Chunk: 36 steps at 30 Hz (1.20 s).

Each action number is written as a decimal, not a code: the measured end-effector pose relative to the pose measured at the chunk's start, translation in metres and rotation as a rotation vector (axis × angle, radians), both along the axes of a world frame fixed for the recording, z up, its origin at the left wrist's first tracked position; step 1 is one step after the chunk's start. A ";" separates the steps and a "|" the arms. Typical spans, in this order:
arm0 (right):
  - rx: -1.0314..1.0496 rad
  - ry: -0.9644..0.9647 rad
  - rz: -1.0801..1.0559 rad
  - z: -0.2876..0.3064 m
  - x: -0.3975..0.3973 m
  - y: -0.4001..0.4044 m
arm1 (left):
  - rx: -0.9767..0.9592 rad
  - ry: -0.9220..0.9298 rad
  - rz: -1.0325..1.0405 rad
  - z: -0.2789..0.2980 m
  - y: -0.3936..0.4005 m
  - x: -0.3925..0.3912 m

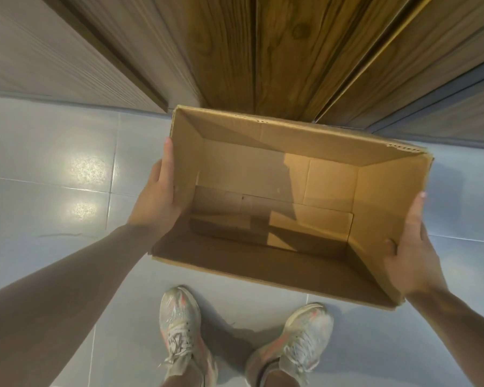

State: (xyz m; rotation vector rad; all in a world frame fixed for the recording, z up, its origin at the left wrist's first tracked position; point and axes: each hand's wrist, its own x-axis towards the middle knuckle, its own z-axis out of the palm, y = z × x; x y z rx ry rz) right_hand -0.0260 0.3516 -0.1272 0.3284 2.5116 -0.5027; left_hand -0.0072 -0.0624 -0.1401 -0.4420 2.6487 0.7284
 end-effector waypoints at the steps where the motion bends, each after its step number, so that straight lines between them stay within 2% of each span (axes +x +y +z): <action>1: 0.008 -0.003 -0.001 0.001 0.001 -0.001 | 0.002 -0.001 0.006 0.000 0.000 -0.001; 9: -0.019 -0.055 -0.052 0.024 0.000 -0.008 | 0.087 -0.036 0.106 0.023 -0.004 -0.002; 15: -0.034 -0.040 -0.041 0.105 0.010 -0.021 | 0.073 -0.057 0.126 0.108 -0.023 0.007; 20: -0.046 0.010 -0.002 0.214 0.005 -0.048 | 0.059 0.009 0.153 0.226 -0.050 0.007; 28: -0.108 0.058 0.110 0.452 -0.016 -0.081 | 0.077 0.106 0.198 0.463 -0.098 0.022; 36: -0.167 0.258 0.236 0.641 -0.016 -0.100 | 0.015 0.260 0.263 0.644 -0.124 0.057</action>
